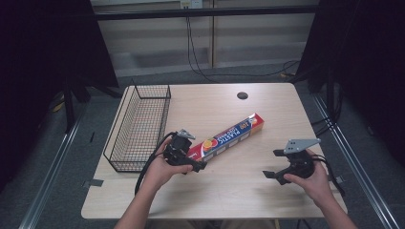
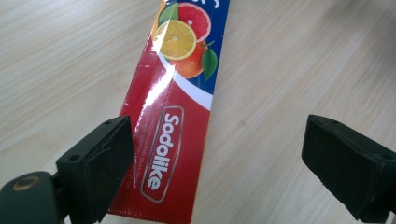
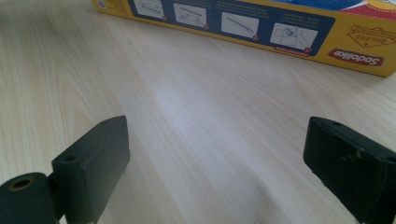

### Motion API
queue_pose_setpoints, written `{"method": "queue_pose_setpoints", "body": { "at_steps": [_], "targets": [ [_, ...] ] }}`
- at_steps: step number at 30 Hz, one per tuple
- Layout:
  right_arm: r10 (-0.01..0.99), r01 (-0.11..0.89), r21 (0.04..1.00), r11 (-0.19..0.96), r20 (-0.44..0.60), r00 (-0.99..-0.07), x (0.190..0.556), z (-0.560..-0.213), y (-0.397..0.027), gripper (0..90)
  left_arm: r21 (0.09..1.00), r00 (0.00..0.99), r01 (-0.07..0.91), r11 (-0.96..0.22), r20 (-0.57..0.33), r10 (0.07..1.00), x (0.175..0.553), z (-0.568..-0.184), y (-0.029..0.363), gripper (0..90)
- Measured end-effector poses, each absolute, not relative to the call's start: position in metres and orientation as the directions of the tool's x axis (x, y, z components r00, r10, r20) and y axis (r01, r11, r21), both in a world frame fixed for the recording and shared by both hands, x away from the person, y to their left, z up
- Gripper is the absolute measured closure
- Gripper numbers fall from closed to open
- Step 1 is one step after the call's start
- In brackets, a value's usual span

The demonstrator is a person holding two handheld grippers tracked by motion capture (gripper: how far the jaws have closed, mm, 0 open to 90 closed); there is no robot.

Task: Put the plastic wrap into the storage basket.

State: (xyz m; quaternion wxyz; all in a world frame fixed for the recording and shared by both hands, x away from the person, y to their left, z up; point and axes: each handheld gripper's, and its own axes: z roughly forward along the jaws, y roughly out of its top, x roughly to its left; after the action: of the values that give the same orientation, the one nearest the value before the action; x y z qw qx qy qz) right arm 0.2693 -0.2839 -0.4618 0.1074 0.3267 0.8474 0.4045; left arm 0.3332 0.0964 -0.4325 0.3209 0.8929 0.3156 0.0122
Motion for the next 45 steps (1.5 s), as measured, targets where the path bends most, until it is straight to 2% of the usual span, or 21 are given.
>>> {"method": "queue_pose_setpoints", "body": {
  "at_steps": [7, 10, 12, 26, 36, 40, 45],
  "targets": [
    [0.653, 0.47, 0.76, 0.449, 0.08, -0.753, 0.274, -0.462, -0.287, 7.2, 0.587, 0.784, 0.579, -0.566, -0.211, 0.584, 0.335, -0.434, 0.095, 8.8],
    [0.648, 0.465, 0.765, 0.445, 0.084, -0.757, 0.276, -0.459, -0.287, 7.5, 0.608, 0.791, 0.566, -0.556, -0.212, 0.574, 0.335, -0.433, 0.093, 4.4],
    [0.649, 0.464, 0.766, 0.446, 0.08, -0.756, 0.277, -0.459, -0.285, 7.5, 0.599, 0.79, 0.567, -0.565, -0.201, 0.579, 0.336, -0.43, 0.092, 6.8],
    [0.634, 0.453, 0.771, 0.447, 0.084, -0.769, 0.28, -0.457, -0.286, 7.4, 0.592, 0.761, 0.604, -0.533, -0.23, 0.606, 0.366, -0.423, 0.076, 4.9],
    [0.645, 0.459, 0.775, 0.435, 0.088, -0.759, 0.278, -0.456, -0.291, 7.7, 0.575, 0.749, 0.611, -0.545, -0.198, 0.632, 0.385, -0.426, 0.06, 7.1],
    [0.642, 0.459, 0.774, 0.438, 0.089, -0.762, 0.277, -0.457, -0.291, 7.8, 0.57, 0.772, 0.59, -0.572, -0.191, 0.606, 0.392, -0.427, 0.053, 10.9],
    [0.641, 0.456, 0.78, 0.428, 0.094, -0.761, 0.276, -0.456, -0.293, 7.9, 0.564, 0.78, 0.581, -0.587, -0.182, 0.598, 0.395, -0.425, 0.044, 22.6]
  ]
}}
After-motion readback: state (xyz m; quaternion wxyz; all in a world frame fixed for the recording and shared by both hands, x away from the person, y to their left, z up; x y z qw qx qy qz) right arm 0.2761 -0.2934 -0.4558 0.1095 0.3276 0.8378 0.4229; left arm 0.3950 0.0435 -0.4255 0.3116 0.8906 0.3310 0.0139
